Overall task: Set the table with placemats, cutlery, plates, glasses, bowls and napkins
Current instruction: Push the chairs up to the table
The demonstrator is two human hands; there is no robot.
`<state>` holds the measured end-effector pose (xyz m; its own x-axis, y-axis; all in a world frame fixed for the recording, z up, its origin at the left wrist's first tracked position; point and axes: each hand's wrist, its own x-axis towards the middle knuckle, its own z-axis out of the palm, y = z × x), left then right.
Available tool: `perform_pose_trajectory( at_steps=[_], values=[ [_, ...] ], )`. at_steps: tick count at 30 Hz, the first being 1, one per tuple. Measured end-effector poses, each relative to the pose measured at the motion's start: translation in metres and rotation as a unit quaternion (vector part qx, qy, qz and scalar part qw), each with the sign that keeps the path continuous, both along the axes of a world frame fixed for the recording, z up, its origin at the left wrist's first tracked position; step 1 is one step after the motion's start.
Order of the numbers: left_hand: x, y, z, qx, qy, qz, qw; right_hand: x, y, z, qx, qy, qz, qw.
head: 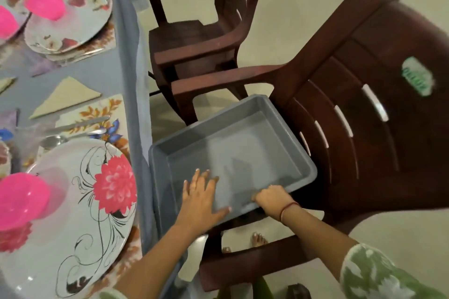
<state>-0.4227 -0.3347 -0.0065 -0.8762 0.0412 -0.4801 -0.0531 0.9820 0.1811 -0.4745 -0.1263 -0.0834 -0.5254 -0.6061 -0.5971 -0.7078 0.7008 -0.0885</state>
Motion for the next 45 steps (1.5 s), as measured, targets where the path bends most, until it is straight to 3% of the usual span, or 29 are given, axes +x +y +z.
perform_pose_trajectory(
  at_steps=[3, 8, 14, 21, 25, 28, 30, 32, 34, 36, 38, 39, 42, 45],
  values=[
    [0.009, 0.003, 0.020, 0.045, 0.054, -0.006, 0.998, 0.002, 0.009, 0.053, -0.017, 0.033, -0.006, 0.999],
    [0.013, -0.003, 0.053, 0.111, 0.125, 0.102, 0.981, 0.019, 0.039, 0.146, -0.025, 0.157, -0.009, 0.987],
    [-0.009, -0.010, 0.096, 0.089, 0.154, 0.208, 0.962, 0.062, 0.065, 0.243, -0.079, 0.333, -0.085, 0.936],
    [-0.053, -0.016, 0.180, 0.184, 0.307, 0.158, 0.920, 0.105, 0.089, 0.293, -0.103, 0.473, -0.170, 0.858],
    [-0.056, -0.021, 0.216, 0.246, 0.347, 0.126, 0.896, 0.121, 0.090, 0.295, -0.125, 0.489, -0.182, 0.844],
    [-0.051, -0.023, 0.234, 0.286, 0.372, 0.093, 0.878, 0.141, 0.100, 0.295, -0.126, 0.486, -0.141, 0.853],
    [-0.048, -0.025, 0.242, 0.301, 0.397, 0.062, 0.865, 0.158, 0.113, 0.305, -0.156, 0.483, -0.172, 0.844],
    [-0.044, -0.026, 0.251, 0.302, 0.423, 0.039, 0.853, 0.173, 0.131, 0.324, -0.223, 0.512, -0.297, 0.774],
    [-0.041, -0.022, 0.257, 0.309, 0.428, 0.027, 0.849, 0.186, 0.153, 0.339, -0.277, 0.533, -0.473, 0.645],
    [-0.040, -0.011, 0.263, 0.329, 0.411, 0.014, 0.850, 0.196, 0.173, 0.339, -0.333, 0.452, -0.641, 0.523],
    [-0.040, 0.004, 0.268, 0.346, 0.401, -0.012, 0.848, 0.208, 0.189, 0.333, -0.440, 0.354, -0.708, 0.424],
    [-0.040, 0.014, 0.270, 0.351, 0.400, -0.029, 0.846, 0.217, 0.196, 0.333, -0.461, 0.335, -0.716, 0.402],
    [-0.039, 0.051, 0.274, 0.363, 0.387, -0.081, 0.844, 0.253, 0.216, 0.331, -0.436, 0.359, -0.721, 0.402],
    [-0.031, 0.105, 0.272, 0.370, 0.371, -0.140, 0.840, 0.304, 0.239, 0.325, -0.395, 0.399, -0.743, 0.362]
  ],
)
